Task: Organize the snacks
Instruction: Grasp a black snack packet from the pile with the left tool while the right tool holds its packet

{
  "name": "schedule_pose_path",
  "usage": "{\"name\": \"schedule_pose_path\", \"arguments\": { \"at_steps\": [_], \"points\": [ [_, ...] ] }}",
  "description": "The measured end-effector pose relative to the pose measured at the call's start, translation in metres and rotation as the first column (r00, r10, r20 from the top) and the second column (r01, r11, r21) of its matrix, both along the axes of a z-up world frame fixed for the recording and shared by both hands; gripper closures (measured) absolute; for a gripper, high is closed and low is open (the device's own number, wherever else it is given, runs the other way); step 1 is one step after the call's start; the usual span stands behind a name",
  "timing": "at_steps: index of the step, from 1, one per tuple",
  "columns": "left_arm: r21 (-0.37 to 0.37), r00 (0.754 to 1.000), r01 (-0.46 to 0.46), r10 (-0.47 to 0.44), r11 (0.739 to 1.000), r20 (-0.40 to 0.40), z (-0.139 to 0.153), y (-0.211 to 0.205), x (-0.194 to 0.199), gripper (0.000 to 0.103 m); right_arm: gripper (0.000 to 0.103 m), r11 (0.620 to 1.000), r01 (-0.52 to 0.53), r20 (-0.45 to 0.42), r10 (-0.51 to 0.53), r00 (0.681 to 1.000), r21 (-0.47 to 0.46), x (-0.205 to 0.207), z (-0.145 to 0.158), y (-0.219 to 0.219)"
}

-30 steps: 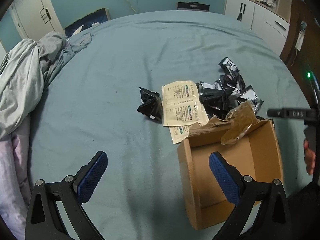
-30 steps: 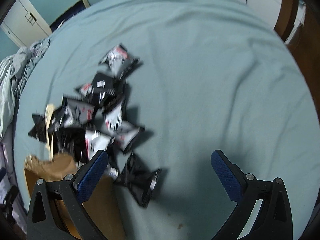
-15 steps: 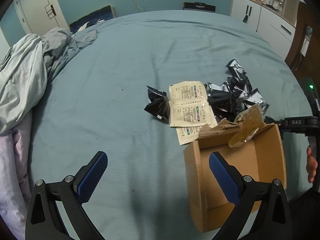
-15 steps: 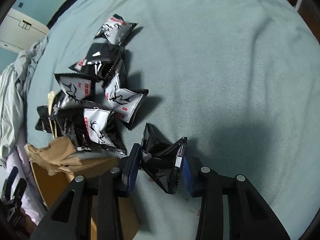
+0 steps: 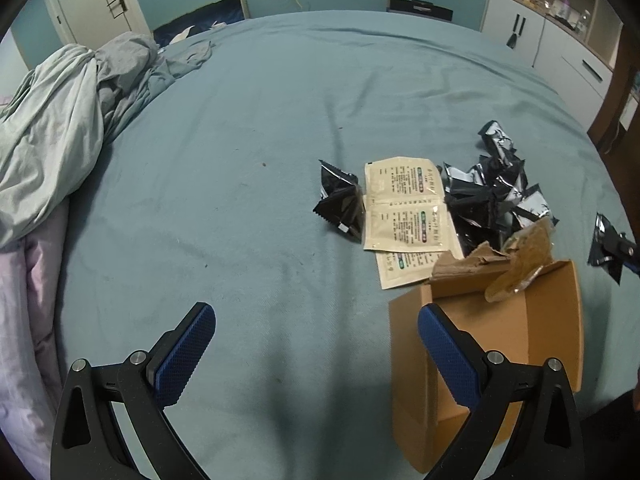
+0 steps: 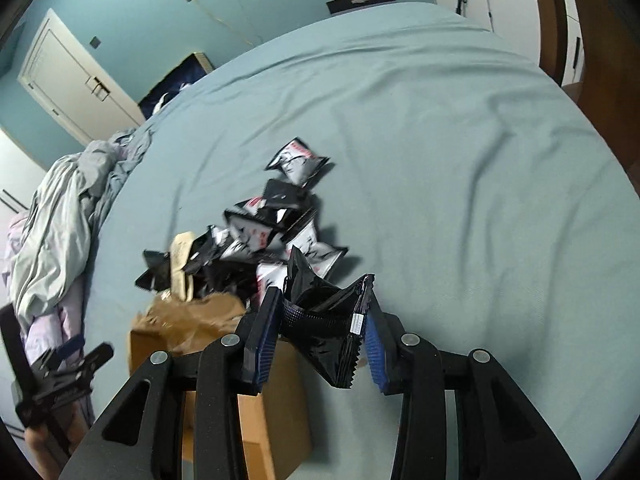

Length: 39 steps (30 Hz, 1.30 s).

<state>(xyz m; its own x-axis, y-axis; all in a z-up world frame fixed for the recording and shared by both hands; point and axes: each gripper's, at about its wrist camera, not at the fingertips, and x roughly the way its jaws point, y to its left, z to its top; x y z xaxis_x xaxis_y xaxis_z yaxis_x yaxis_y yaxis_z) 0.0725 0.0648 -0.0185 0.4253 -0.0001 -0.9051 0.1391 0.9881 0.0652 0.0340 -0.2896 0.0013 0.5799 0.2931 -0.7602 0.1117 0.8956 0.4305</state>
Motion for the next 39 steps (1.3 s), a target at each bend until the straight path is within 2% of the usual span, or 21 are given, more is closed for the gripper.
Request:
{"name": "schedule_pose_path", "arguments": {
  "at_steps": [5, 12, 19, 24, 25, 26, 27, 30, 31, 33, 36, 39],
  "points": [
    [0.072, 1.000, 0.028, -0.028, 0.997, -0.003, -0.006, -0.011, 0.018, 0.000, 0.066, 1.000, 0.002, -0.029, -0.003, 1.000, -0.007, 0.010, -0.009, -0.002],
    [0.117, 0.999, 0.045, -0.041, 0.992, -0.032, -0.025, -0.029, 0.063, 0.000, 0.066, 0.999, 0.022, -0.044, -0.020, 0.999, 0.045, 0.022, -0.015, -0.012],
    [0.050, 0.992, -0.061, 0.067, 0.997, -0.111, -0.053, -0.016, 0.113, 0.000, 0.066, 1.000, -0.015, -0.034, 0.015, 0.999, 0.009, 0.025, -0.014, -0.002],
    [0.050, 0.982, -0.100, 0.106, 0.994, -0.153, -0.075, -0.012, 0.137, 0.002, 0.066, 0.999, -0.021, -0.041, 0.022, 0.999, 0.026, 0.031, -0.018, -0.002],
    [0.037, 0.980, -0.099, 0.104, 0.994, -0.167, -0.079, -0.011, 0.140, 0.012, 0.066, 0.999, -0.020, -0.043, 0.021, 0.999, 0.026, 0.032, -0.019, -0.003],
    [0.031, 0.977, -0.099, 0.103, 0.995, -0.185, -0.082, -0.011, 0.143, 0.027, 0.066, 1.000, -0.018, -0.046, 0.019, 0.999, 0.026, 0.033, -0.020, -0.003],
    [0.022, 0.972, -0.097, 0.099, 0.995, -0.213, -0.089, -0.010, 0.147, 0.031, 0.066, 1.000, -0.018, -0.050, 0.019, 0.999, 0.026, 0.033, -0.021, -0.003],
    [0.010, 0.971, -0.109, 0.108, 0.994, -0.211, -0.090, -0.010, 0.149, 0.034, 0.066, 1.000, -0.019, -0.056, 0.020, 0.998, 0.021, 0.034, -0.023, -0.002],
    [0.006, 0.972, -0.104, 0.103, 0.995, -0.211, -0.090, -0.011, 0.149, 0.041, 0.066, 1.000, -0.020, -0.056, 0.021, 0.998, 0.018, 0.035, -0.023, -0.001],
    [-0.001, 0.978, -0.076, 0.074, 0.997, -0.196, -0.085, -0.016, 0.145, 0.065, 0.066, 1.000, -0.017, -0.056, 0.017, 0.998, 0.003, 0.036, -0.025, 0.001],
    [0.059, 0.982, -0.064, 0.073, 0.996, -0.174, -0.075, -0.023, 0.134, 0.070, 0.066, 1.000, -0.005, -0.062, 0.003, 0.998, -0.026, 0.034, -0.027, 0.003],
    [0.058, 0.988, -0.046, 0.054, 0.997, -0.143, -0.056, -0.021, 0.118, 0.071, 0.066, 1.000, 0.015, -0.063, -0.016, 0.998, -0.022, 0.026, -0.026, 0.001]
  ]
}}
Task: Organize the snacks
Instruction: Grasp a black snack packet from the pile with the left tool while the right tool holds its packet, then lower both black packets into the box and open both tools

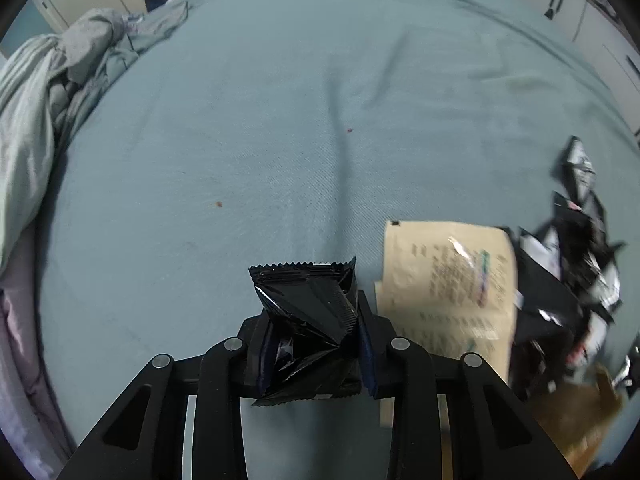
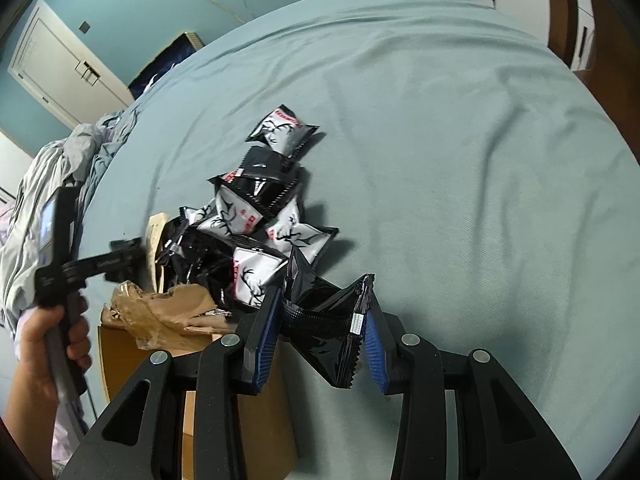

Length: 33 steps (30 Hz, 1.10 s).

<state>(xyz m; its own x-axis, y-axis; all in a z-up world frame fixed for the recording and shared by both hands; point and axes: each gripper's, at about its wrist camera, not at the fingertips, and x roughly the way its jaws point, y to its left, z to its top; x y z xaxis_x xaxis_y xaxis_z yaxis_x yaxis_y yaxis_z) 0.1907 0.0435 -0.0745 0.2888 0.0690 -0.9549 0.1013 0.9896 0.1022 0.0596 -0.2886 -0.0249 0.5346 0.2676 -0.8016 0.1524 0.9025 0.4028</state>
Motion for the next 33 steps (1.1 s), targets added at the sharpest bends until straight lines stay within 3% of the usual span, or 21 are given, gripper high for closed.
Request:
{"name": "schedule_pose_path", "arguments": {
  "at_steps": [10, 16, 19, 24, 29, 33],
  "points": [
    [-0.129, 0.989, 0.020, -0.001, 0.991, 0.145, 0.088, 0.029, -0.072, 0.071, 0.066, 0.997, 0.045, 0.064, -0.041, 0.997, -0.057, -0.030, 0.021, 0.000],
    [-0.175, 0.982, 0.028, 0.005, 0.984, 0.188, 0.112, 0.035, -0.111, 0.071, 0.066, 0.994, 0.059, 0.065, -0.054, 0.996, -0.089, -0.039, 0.025, 0.001],
    [-0.178, 0.980, 0.037, 0.000, 0.983, 0.200, 0.112, 0.044, -0.115, 0.071, 0.066, 0.997, 0.070, 0.073, -0.067, 0.995, -0.042, -0.044, 0.028, -0.004],
    [-0.246, 0.980, 0.076, -0.027, 0.966, 0.197, 0.113, 0.031, -0.137, 0.071, 0.066, 0.999, 0.051, 0.107, -0.051, 0.993, 0.009, -0.058, 0.031, -0.005],
    [-0.252, 0.965, 0.200, -0.146, 0.947, 0.218, 0.102, -0.010, -0.150, 0.071, 0.066, 1.000, 0.003, 0.145, -0.001, 0.989, -0.015, -0.064, 0.036, 0.007],
    [-0.279, 0.964, 0.236, -0.188, 0.931, 0.188, 0.088, -0.026, -0.148, 0.071, 0.066, 0.998, -0.044, 0.163, 0.050, 0.985, -0.041, -0.060, 0.036, 0.018]
  ]
}}
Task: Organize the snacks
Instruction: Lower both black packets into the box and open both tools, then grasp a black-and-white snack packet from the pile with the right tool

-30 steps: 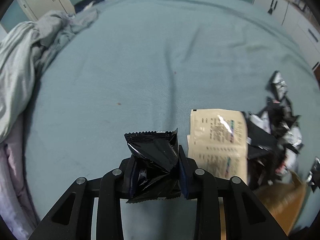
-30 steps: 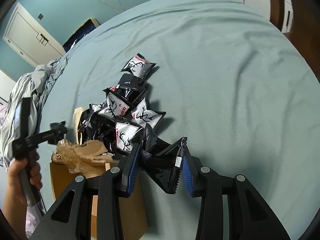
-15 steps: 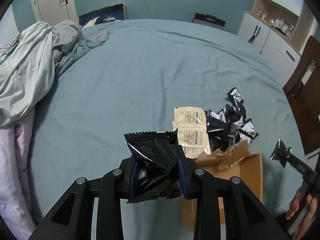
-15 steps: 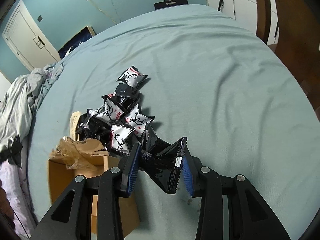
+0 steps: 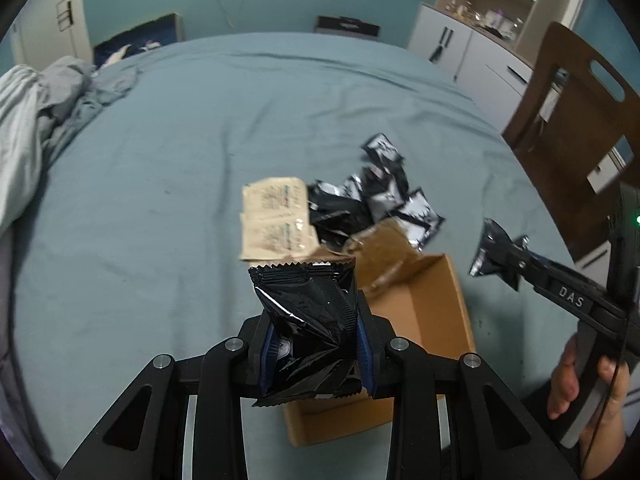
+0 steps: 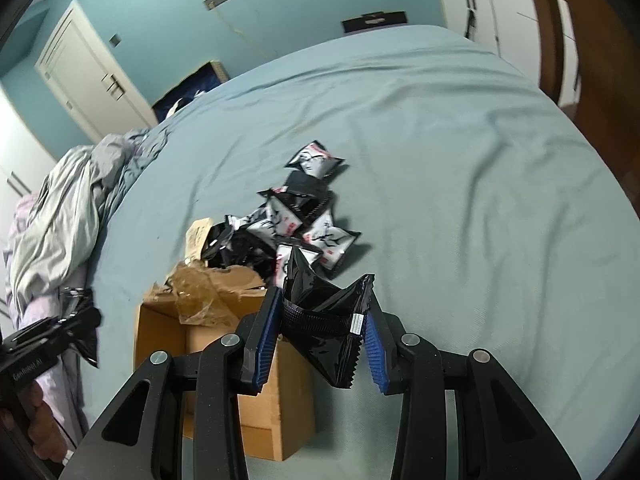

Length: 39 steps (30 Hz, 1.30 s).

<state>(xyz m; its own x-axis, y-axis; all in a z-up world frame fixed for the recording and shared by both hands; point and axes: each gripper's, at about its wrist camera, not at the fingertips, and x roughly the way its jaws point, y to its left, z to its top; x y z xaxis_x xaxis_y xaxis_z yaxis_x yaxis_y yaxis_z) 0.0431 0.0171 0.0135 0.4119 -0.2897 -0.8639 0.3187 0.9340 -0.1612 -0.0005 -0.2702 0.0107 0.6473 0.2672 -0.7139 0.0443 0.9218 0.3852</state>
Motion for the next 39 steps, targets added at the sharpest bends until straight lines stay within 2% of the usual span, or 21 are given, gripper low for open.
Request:
{"name": "schedule_pose_path", "arguments": {
  "at_steps": [5, 7, 9, 10, 11, 13, 19, 22, 26, 30, 31, 33, 36, 39],
  "points": [
    [-0.045, 0.999, 0.010, -0.012, 0.999, -0.033, -0.014, -0.002, 0.007, 0.070, 0.066, 0.999, -0.046, 0.010, 0.046, 0.999, -0.004, 0.008, -0.003, 0.010],
    [-0.038, 1.000, 0.012, -0.012, 0.999, -0.016, -0.016, -0.004, 0.005, 0.067, 0.066, 0.997, -0.072, 0.019, 0.072, 0.997, -0.018, 0.009, -0.003, 0.018],
    [-0.002, 0.999, 0.016, -0.016, 1.000, 0.029, -0.016, -0.007, 0.002, 0.054, 0.066, 0.994, -0.110, 0.035, 0.111, 0.993, -0.025, 0.009, -0.001, 0.026],
    [0.019, 0.999, 0.027, -0.028, 0.999, 0.046, -0.015, -0.010, 0.000, 0.034, 0.066, 0.992, -0.125, 0.043, 0.126, 0.991, -0.024, 0.009, -0.001, 0.028],
    [0.039, 0.997, 0.029, -0.032, 0.999, 0.073, -0.013, -0.011, -0.002, 0.019, 0.066, 0.989, -0.144, 0.059, 0.145, 0.988, -0.021, 0.007, 0.001, 0.031],
    [0.057, 0.994, 0.013, -0.019, 0.998, 0.109, -0.006, -0.009, -0.004, 0.018, 0.066, 0.986, -0.167, 0.083, 0.168, 0.982, -0.020, 0.005, 0.003, 0.032],
    [0.045, 0.990, -0.111, 0.107, 0.993, 0.089, -0.003, 0.019, 0.006, 0.018, 0.066, 0.972, -0.231, 0.085, 0.233, 0.969, -0.030, 0.005, -0.005, 0.039],
    [0.064, 0.985, -0.156, 0.151, 0.986, 0.079, -0.006, 0.031, 0.008, 0.018, 0.065, 0.960, -0.272, 0.078, 0.276, 0.958, -0.060, 0.005, -0.007, 0.051],
    [0.070, 0.982, -0.176, 0.171, 0.982, 0.077, -0.007, 0.037, 0.008, 0.018, 0.065, 0.943, -0.319, 0.099, 0.328, 0.939, -0.096, 0.002, -0.005, 0.065],
    [0.097, 0.981, -0.178, 0.169, 0.979, 0.099, -0.005, 0.036, 0.005, 0.018, 0.063, 0.945, -0.308, 0.105, 0.319, 0.942, -0.110, 0.001, -0.007, 0.065],
    [0.105, 0.981, -0.177, 0.166, 0.979, 0.105, -0.005, 0.035, 0.004, 0.018, 0.061, 0.949, -0.294, 0.103, 0.306, 0.946, -0.114, 0.001, -0.007, 0.065],
    [0.121, 0.980, -0.175, 0.161, 0.977, 0.113, -0.005, 0.034, 0.004, 0.017, 0.047, 0.959, -0.260, 0.100, 0.271, 0.957, -0.111, 0.002, -0.008, 0.060],
    [0.145, 0.980, -0.175, 0.158, 0.974, 0.122, -0.006, 0.032, 0.002, 0.017, 0.032, 0.970, -0.219, 0.131, 0.232, 0.964, -0.105, -0.003, -0.004, 0.058],
    [0.162, 0.980, -0.176, 0.157, 0.971, 0.126, -0.006, 0.031, 0.002, 0.017, 0.023, 0.978, -0.178, 0.170, 0.195, 0.966, -0.108, -0.010, 0.000, 0.054]
  ]
}}
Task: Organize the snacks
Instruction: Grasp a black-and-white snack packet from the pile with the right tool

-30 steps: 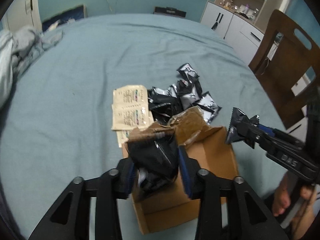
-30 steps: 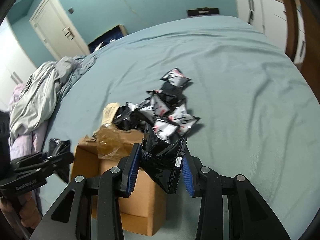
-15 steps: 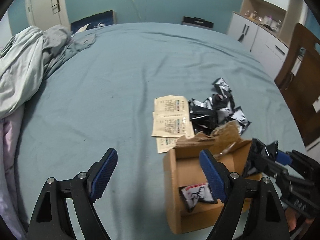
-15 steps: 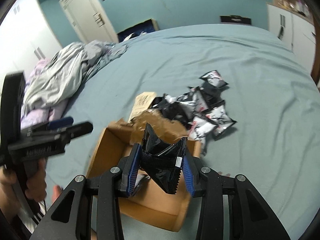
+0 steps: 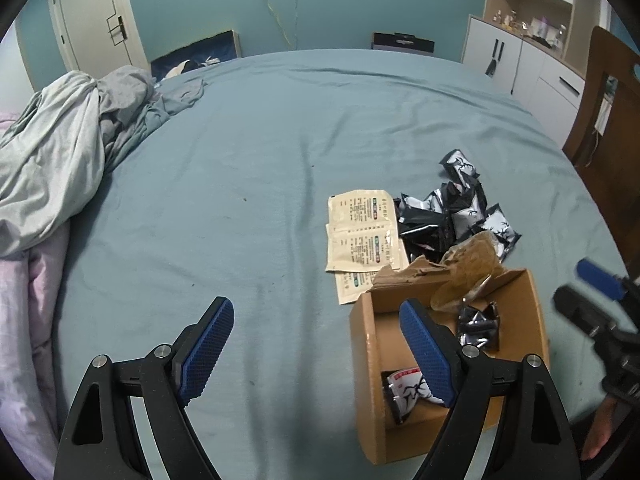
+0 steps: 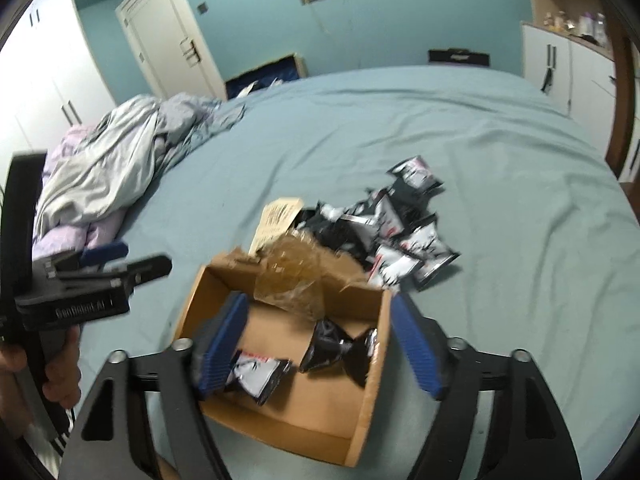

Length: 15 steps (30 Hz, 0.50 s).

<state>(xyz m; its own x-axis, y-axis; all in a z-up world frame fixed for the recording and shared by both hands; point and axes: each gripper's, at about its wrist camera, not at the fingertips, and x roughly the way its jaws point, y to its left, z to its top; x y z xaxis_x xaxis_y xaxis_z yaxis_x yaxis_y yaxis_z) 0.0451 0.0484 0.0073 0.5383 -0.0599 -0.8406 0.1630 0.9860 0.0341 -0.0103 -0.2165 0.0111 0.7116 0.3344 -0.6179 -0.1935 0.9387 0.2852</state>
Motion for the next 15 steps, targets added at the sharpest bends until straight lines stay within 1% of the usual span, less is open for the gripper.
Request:
{"name": "schedule_pose_path", "arguments": {
  "at_steps": [1, 5, 7, 10, 12, 15],
  "points": [
    [0.005, 1.000, -0.001, 0.001, 1.000, -0.001, 0.000, 0.000, 0.000, 0.017, 0.023, 1.000, 0.015, 0.011, -0.015, 1.000, -0.007, -0.002, 0.001, -0.001],
    [0.021, 1.000, -0.007, 0.007, 1.000, -0.008, -0.001, -0.001, 0.000, 0.016, 0.016, 0.992, 0.099, 0.042, -0.096, 0.995, -0.082, -0.009, 0.003, -0.004],
    [0.015, 1.000, -0.009, 0.009, 1.000, -0.013, -0.001, 0.001, 0.000, 0.016, 0.015, 0.974, 0.161, 0.040, -0.156, 0.987, -0.158, -0.008, 0.001, -0.003],
    [0.022, 0.999, -0.023, 0.024, 0.999, -0.027, -0.004, 0.002, 0.003, 0.016, 0.015, 0.944, 0.217, 0.023, -0.219, 0.976, -0.249, -0.002, -0.001, -0.001],
    [0.027, 0.999, -0.030, 0.031, 0.999, -0.039, -0.006, 0.002, 0.005, 0.016, 0.015, 0.933, 0.240, 0.012, -0.246, 0.969, -0.268, 0.000, -0.001, -0.001],
    [0.028, 0.998, -0.038, 0.039, 0.999, -0.050, -0.008, 0.002, 0.007, 0.016, 0.015, 0.937, 0.252, -0.022, -0.265, 0.964, -0.242, 0.004, -0.002, -0.003]
  ]
}}
